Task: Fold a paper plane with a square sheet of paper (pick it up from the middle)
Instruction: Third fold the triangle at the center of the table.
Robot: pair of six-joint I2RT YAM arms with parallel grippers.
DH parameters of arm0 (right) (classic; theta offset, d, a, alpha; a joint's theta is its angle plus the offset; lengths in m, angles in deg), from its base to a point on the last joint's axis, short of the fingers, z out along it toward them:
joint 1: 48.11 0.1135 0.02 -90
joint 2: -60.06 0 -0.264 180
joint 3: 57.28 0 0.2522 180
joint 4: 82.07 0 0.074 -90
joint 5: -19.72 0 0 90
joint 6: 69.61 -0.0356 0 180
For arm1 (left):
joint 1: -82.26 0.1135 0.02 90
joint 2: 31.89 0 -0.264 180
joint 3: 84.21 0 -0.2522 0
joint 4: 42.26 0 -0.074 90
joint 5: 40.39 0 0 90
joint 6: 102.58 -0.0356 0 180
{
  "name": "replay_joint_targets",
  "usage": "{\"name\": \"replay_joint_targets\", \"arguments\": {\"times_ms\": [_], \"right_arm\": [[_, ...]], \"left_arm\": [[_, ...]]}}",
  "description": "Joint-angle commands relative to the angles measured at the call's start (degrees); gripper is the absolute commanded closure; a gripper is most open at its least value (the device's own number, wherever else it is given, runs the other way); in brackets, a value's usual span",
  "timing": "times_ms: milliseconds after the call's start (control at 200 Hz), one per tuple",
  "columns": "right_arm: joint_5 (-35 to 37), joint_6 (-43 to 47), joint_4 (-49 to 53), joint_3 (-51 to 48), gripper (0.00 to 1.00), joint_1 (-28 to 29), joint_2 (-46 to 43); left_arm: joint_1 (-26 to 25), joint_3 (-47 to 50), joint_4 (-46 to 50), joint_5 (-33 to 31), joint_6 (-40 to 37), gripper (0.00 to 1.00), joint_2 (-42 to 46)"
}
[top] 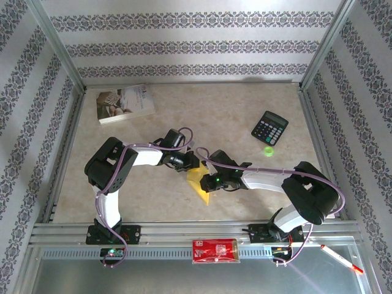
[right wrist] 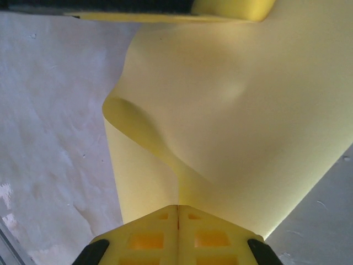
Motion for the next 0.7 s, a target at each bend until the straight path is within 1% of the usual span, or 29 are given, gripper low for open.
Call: {"name": "replay_joint_targets", "arguments": {"times_ms": [0, 699], "right_arm": [[-1.01, 0.01, -1.37, -0.66, 0.95, -0.5, 0.96], [-0.07, 0.72, -0.93, -0.62, 0.95, -0.76, 1.95]], "left_arm": [[-0.49, -0.69, 2.37, -0.67, -1.53, 0.88, -1.65], [-0.55, -0.76, 2.39, -0.45, -1.54, 0.87, -1.7]]}}
